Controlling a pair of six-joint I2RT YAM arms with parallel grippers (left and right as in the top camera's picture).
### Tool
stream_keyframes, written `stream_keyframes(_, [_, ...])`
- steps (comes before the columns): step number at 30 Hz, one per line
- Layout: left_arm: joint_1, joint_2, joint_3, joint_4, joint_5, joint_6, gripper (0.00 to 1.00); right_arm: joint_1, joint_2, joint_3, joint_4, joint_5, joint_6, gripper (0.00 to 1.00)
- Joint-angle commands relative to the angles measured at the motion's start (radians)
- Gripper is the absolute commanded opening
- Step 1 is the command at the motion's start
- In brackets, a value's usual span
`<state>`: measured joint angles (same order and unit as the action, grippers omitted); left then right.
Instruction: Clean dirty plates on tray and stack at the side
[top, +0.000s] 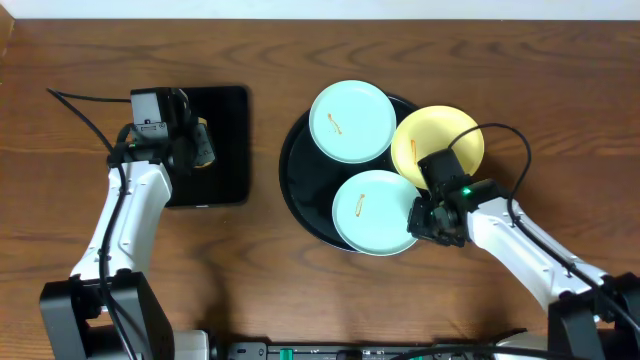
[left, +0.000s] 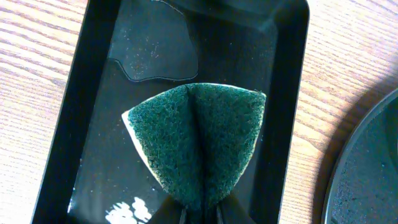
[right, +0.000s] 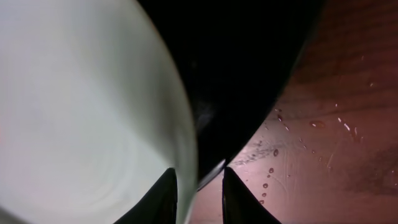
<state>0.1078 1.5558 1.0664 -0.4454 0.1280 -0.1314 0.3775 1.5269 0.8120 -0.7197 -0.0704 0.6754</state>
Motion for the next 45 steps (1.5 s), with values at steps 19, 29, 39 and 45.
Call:
stream_keyframes(19, [0.0, -0.007, -0.004, -0.002, -0.005, -0.008, 0.08, 0.009, 0.009, -0.007, 0.054, 0.017, 0.038, 0.01])
stream_keyframes(29, [0.0, -0.007, -0.004, -0.002, -0.005, 0.005, 0.08, 0.009, -0.09, 0.169, -0.021, 0.037, -0.217, 0.01])
stream_keyframes(39, [-0.002, -0.011, -0.021, 0.008, 0.023, 0.017, 0.08, 0.01, -0.101, 0.225, 0.068, 0.139, -0.528, 0.01])
stream_keyframes(45, [-0.003, -0.061, -0.021, 0.085, 0.197, 0.111, 0.07, 0.01, -0.101, 0.225, 0.093, 0.175, -0.57, 0.01])
